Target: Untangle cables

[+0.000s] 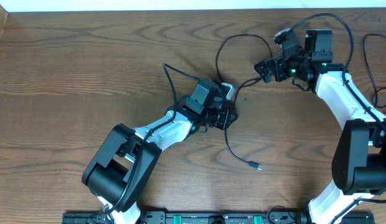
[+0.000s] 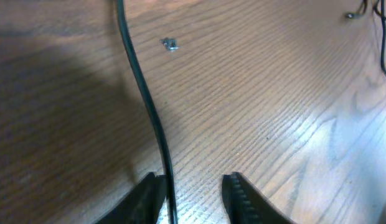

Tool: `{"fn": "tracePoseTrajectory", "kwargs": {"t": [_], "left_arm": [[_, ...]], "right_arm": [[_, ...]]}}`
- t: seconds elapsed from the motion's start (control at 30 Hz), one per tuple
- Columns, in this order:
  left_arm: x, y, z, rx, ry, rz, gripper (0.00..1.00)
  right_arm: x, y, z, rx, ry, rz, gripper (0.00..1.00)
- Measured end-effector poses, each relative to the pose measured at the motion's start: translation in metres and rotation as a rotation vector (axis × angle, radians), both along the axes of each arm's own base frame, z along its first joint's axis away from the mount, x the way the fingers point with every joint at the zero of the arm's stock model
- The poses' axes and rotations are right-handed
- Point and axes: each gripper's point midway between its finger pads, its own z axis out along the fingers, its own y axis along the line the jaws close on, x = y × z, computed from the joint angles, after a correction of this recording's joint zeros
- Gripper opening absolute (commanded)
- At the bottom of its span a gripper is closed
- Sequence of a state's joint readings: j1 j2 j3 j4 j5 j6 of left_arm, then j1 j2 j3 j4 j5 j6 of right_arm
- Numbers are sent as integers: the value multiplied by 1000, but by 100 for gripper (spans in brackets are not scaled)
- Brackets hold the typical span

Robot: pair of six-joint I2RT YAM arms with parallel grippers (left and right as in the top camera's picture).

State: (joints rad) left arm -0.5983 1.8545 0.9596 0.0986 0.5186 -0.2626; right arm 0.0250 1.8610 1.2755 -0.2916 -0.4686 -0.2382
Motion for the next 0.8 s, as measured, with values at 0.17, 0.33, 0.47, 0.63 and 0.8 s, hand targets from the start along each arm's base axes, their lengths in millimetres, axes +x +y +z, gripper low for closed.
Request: {"fn": "tracePoseTrajectory", "kwargs": {"t": [0.17, 0.33, 0.47, 0.63, 0.8], "left_arm": [[2, 14, -6, 19, 47, 37, 60], [21, 49, 3, 63, 44, 150, 62], [40, 75, 26, 92, -28, 250, 63], [52, 99, 40, 132, -74, 331, 63], [54, 119, 33, 191, -60, 387, 63]], "right_arm": [[-3, 8, -1, -75, -55, 109, 99], [-19, 13, -9, -150, -80, 276, 99], [-24, 17, -10, -212, -145, 407, 99], [-27, 22, -9, -254, -224, 525, 99], [-30, 35, -11, -263, -266, 605, 99]]}}
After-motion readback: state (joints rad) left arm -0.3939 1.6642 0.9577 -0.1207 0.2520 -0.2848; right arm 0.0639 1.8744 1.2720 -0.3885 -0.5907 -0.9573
